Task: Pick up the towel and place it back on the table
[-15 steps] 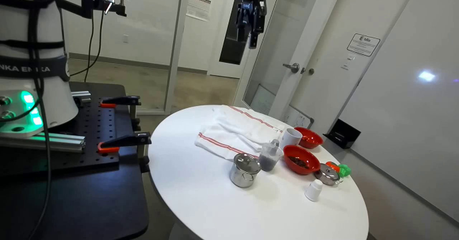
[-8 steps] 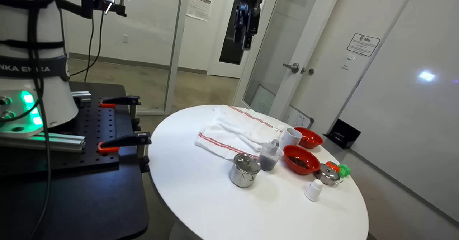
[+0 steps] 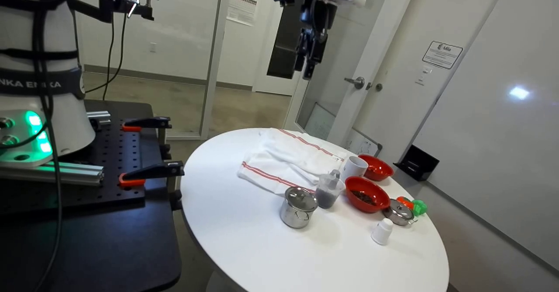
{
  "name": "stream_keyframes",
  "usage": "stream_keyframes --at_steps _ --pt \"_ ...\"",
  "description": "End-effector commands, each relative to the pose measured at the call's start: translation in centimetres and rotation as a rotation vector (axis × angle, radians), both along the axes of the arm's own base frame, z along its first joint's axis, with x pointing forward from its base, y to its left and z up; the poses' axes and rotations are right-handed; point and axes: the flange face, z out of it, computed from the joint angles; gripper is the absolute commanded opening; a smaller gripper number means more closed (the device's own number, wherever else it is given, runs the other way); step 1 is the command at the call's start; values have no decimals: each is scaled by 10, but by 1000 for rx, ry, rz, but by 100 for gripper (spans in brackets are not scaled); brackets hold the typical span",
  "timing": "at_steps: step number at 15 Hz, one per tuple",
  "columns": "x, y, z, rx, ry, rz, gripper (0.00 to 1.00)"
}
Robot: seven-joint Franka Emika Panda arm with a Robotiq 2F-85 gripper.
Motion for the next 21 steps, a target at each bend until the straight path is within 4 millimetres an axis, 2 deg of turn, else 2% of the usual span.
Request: stream_keyframes --at_steps 1,3,7,10,13,17,18,21 --pt "68 8 -39 -15 77 57 100" --pt "98 23 -62 -19 121 85 100" --pt "146 68 -102 -20 189 148 100" --pt "176 103 -129 -28 211 117 100" --pt "203 124 -146 -47 211 40 100" --pt "221 137 -167 -75 254 -112 100" --pt "205 132 -160 -58 230 -52 100" --pt "214 136 -170 -71 245 -87 100"
